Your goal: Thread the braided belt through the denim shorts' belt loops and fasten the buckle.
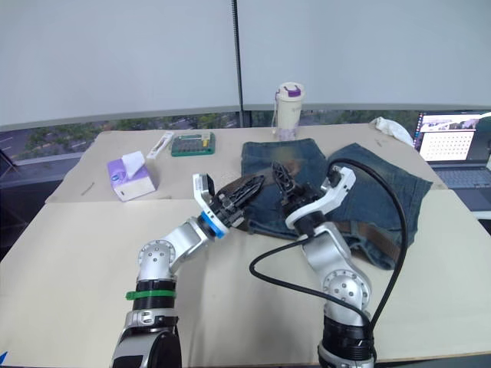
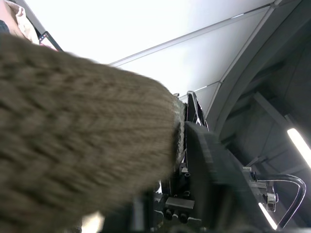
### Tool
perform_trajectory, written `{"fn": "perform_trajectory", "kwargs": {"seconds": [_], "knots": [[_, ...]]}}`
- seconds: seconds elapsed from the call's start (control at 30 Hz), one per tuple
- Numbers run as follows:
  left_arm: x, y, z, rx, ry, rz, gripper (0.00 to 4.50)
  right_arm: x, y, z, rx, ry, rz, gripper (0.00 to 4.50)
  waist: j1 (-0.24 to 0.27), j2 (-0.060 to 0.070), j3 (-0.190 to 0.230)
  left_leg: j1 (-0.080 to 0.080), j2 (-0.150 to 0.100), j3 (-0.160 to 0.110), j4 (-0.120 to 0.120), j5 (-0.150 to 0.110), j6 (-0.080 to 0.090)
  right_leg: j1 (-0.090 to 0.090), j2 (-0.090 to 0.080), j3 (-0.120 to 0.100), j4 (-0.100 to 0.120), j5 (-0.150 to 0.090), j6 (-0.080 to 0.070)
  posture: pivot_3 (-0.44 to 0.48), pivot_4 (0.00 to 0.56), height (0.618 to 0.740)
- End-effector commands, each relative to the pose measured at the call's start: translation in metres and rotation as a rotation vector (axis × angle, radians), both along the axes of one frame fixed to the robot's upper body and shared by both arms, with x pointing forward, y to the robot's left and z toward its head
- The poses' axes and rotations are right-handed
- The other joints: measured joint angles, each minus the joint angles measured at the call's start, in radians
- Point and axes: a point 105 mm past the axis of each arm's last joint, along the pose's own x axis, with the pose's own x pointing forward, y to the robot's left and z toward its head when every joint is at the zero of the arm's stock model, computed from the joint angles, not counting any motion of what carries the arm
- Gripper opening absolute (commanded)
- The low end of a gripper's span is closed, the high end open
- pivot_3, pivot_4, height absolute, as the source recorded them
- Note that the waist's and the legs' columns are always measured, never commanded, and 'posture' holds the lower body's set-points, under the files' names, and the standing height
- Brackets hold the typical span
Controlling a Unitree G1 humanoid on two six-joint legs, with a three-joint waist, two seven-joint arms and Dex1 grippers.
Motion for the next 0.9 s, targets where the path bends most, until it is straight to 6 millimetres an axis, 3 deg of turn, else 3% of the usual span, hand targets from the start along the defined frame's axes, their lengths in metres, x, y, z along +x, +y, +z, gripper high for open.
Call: {"fn": "perform_trajectory", "kwargs": {"seconds": [0.03,0.07,0.17,0.27,0.4,0.5,0.6,0.73,0.9], "knots": [[0.004,0.002,0.011,-0.01,-0.032,0.034,0.02,-0.008,0.004,0.011,-0.02,-0.06,0.032,0.0,0.0,0.0,0.0,0.0,0.0,0.0,0.0,0.0,0.0,0.0,0.0,0.0,0.0,0.0,0.0,0.0,0.15,0.74],[0.006,0.002,0.011,-0.002,-0.032,0.042,0.02,-0.008,0.003,0.011,-0.05,-0.067,0.025,0.0,0.001,0.0,0.0,0.0,0.0,0.0,0.0,0.0,0.0,0.0,0.0,0.0,0.0,0.0,0.0,0.0,0.15,0.74],[0.012,0.007,0.008,0.062,-0.049,0.098,0.0,-0.012,-0.005,0.012,-0.123,-0.094,0.036,1.27,0.001,0.0,0.0,0.0,0.0,0.0,0.0,0.0,0.0,0.0,0.0,0.0,-0.001,0.0,0.0,0.0,0.15,0.74],[0.019,0.015,0.002,0.217,-0.104,0.176,0.0,-0.018,-0.019,0.004,-0.33,-0.115,0.016,2.27,0.004,0.0,0.0,0.0,0.0,0.0,-0.001,0.0,0.0,0.001,0.0,-0.001,-0.003,0.0,0.0,0.0,0.15,0.74],[0.029,0.031,-0.005,0.435,-0.169,0.308,0.0,-0.025,-0.04,-0.022,-0.682,-0.122,-0.006,3.58,0.01,-0.001,0.001,0.0,0.0,0.001,-0.002,0.0,0.0,0.002,0.001,-0.001,-0.006,0.0,0.0,0.0,0.15,0.74],[0.035,0.041,-0.018,0.64,-0.223,0.366,0.0,-0.022,-0.055,-0.04,-0.912,-0.133,-0.034,3.58,0.014,-0.002,0.002,0.001,-0.001,0.001,-0.002,0.0,0.0,0.004,0.001,-0.001,-0.007,0.0,0.0,0.0,0.15,0.74],[0.034,0.037,-0.028,0.719,-0.231,0.337,0.0,-0.024,-0.055,-0.049,-0.96,-0.144,-0.015,3.58,0.017,-0.005,0.003,0.004,0.0,0.002,-0.003,0.0,0.0,0.007,0.001,-0.001,-0.007,0.0,0.0,0.0,0.15,0.74],[0.026,0.018,-0.03,0.694,-0.213,0.244,0.0,-0.027,-0.055,-0.062,-1.066,-0.17,-0.01,3.58,0.025,-0.007,0.004,0.005,-0.001,0.001,-0.003,0.0,0.0,0.008,-0.001,-0.001,-0.008,0.0,0.0,0.0,0.15,0.74],[0.02,-0.007,-0.032,0.647,-0.154,0.141,0.0,-0.031,-0.078,-0.085,-1.238,-0.13,-0.038,3.58,0.033,-0.01,0.006,0.005,-0.001,0.001,-0.002,0.0,0.0,0.01,-0.001,-0.002,-0.008,0.0,0.0,0.0,0.15,0.74]]}}
